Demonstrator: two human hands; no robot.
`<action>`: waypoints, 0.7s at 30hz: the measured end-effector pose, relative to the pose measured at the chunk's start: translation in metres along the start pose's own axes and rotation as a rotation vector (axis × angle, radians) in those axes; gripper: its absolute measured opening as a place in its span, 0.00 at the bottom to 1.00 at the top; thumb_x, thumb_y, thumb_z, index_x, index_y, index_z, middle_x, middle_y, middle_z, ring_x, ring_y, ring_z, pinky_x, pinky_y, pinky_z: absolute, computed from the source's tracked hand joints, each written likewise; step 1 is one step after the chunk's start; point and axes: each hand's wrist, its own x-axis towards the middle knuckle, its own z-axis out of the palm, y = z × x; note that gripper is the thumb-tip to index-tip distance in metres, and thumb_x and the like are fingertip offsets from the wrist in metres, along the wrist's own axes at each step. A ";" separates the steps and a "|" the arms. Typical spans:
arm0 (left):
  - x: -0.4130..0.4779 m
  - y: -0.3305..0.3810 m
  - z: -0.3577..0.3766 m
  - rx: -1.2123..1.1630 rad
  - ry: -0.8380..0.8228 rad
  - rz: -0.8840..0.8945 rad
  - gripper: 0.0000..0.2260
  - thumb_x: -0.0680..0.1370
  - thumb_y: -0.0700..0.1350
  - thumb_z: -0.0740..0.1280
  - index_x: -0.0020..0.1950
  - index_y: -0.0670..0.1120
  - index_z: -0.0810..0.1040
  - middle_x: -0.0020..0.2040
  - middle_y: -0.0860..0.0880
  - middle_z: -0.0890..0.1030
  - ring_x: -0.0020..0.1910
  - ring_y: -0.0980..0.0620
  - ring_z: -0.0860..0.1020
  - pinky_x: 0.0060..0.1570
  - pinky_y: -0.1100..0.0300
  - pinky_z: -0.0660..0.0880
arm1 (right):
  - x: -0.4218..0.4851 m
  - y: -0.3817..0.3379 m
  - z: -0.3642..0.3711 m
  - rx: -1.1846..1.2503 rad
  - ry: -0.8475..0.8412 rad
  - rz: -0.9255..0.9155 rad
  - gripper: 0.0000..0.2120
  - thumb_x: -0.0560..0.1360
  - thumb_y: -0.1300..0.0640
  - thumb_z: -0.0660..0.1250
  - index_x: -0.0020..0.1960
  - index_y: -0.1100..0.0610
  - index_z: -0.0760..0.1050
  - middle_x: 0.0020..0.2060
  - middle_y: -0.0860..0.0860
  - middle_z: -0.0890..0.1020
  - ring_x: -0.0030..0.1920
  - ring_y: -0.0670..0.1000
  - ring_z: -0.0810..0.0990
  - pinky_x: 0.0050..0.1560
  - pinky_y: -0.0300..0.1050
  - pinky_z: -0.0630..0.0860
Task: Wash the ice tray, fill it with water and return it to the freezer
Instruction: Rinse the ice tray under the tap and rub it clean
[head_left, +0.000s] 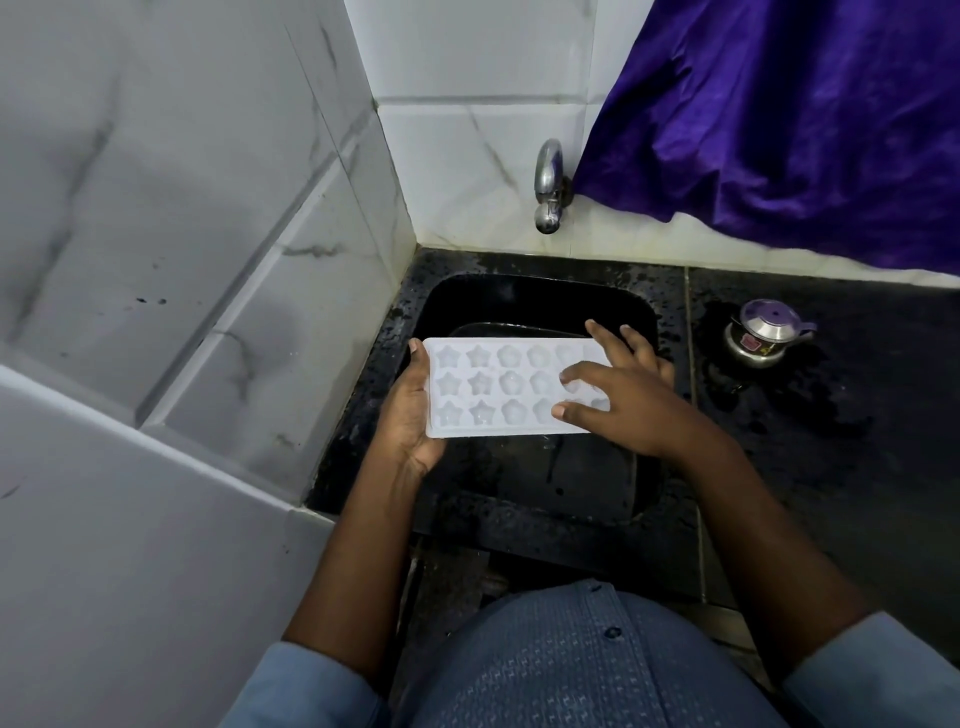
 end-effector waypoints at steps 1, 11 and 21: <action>0.000 0.000 0.000 -0.002 -0.006 0.000 0.37 0.84 0.71 0.54 0.76 0.42 0.77 0.70 0.37 0.83 0.69 0.35 0.81 0.66 0.36 0.78 | 0.000 0.000 0.000 -0.008 -0.014 0.003 0.22 0.74 0.26 0.64 0.62 0.36 0.76 0.84 0.41 0.45 0.82 0.48 0.35 0.75 0.62 0.43; -0.005 0.003 0.002 0.018 -0.006 0.003 0.37 0.84 0.71 0.54 0.76 0.43 0.77 0.69 0.38 0.83 0.67 0.36 0.83 0.61 0.38 0.81 | 0.001 0.000 0.002 -0.053 -0.005 -0.006 0.20 0.75 0.27 0.64 0.56 0.39 0.78 0.85 0.43 0.46 0.82 0.49 0.35 0.75 0.61 0.41; -0.007 0.005 0.005 -0.005 0.003 -0.002 0.37 0.85 0.69 0.52 0.78 0.41 0.75 0.71 0.36 0.81 0.71 0.34 0.79 0.72 0.32 0.73 | 0.005 0.001 0.002 -0.052 0.048 -0.016 0.20 0.74 0.26 0.65 0.55 0.38 0.78 0.84 0.42 0.46 0.81 0.47 0.34 0.73 0.54 0.39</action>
